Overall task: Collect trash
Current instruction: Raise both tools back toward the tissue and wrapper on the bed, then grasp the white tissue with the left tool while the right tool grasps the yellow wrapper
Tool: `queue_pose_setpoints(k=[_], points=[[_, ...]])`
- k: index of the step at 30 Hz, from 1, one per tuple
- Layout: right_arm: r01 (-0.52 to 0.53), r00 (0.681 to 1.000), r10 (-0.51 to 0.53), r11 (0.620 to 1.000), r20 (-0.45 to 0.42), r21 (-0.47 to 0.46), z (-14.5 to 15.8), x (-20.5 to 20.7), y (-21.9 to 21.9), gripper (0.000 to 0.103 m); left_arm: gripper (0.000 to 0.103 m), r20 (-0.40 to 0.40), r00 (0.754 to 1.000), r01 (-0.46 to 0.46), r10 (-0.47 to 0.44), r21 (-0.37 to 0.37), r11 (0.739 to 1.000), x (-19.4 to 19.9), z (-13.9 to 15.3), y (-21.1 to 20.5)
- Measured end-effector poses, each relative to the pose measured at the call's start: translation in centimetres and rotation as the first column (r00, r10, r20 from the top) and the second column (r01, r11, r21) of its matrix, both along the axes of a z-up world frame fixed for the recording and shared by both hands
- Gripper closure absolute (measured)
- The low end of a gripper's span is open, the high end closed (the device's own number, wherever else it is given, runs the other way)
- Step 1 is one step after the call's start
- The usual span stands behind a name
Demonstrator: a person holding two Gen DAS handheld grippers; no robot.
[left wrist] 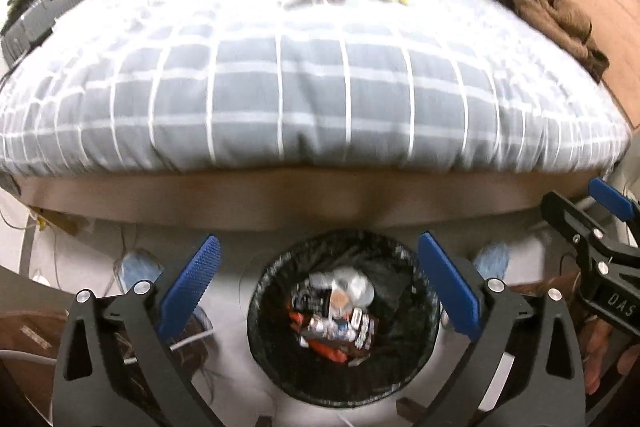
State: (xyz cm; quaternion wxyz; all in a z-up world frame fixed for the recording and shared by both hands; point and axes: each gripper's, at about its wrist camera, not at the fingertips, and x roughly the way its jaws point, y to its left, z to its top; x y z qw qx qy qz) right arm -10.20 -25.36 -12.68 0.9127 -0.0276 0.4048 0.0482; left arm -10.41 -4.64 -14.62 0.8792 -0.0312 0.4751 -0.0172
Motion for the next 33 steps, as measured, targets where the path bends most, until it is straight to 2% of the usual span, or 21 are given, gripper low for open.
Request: queue_pose_setpoints(k=[3,10,17,25,31,33], points=[[-0.001,0.999,0.000,1.000,0.034,0.005,1.1,0.8,-0.1,0.009,0.006,0.044,0.999,-0.009,0.010,-0.007,1.000,0.7,1.5,0.2],[-0.005,0.997,0.005,1.000,0.077,-0.003,2.5,3.9,-0.1,0.009,0.006,0.093,0.995,-0.020,0.021,-0.012,1.000,3.9,3.5,0.6],[0.012,0.995,-0.014,1.000,0.097,0.017,3.8,8.4,-1.0,0.009,0.006,0.151,0.988,-0.040,0.039,-0.001,0.999,10.0,5.5,0.3],[-0.001,0.996,-0.002,1.000,0.087,0.029,4.0,14.2,-1.0,0.009,0.006,0.166,0.985,-0.047,0.047,-0.004,0.999,17.4,5.4,0.0],[-0.018,0.996,0.016,1.000,0.084,0.020,3.6,18.7,-0.2,0.009,0.014,0.172,0.985,-0.029,0.026,0.014,0.999,22.0,5.0,-0.8],[-0.024,0.997,0.022,1.000,0.080,0.019,3.4,20.2,0.2,0.009,0.022,0.157,0.987,-0.020,0.015,0.026,0.999,23.5,4.4,-1.0]])
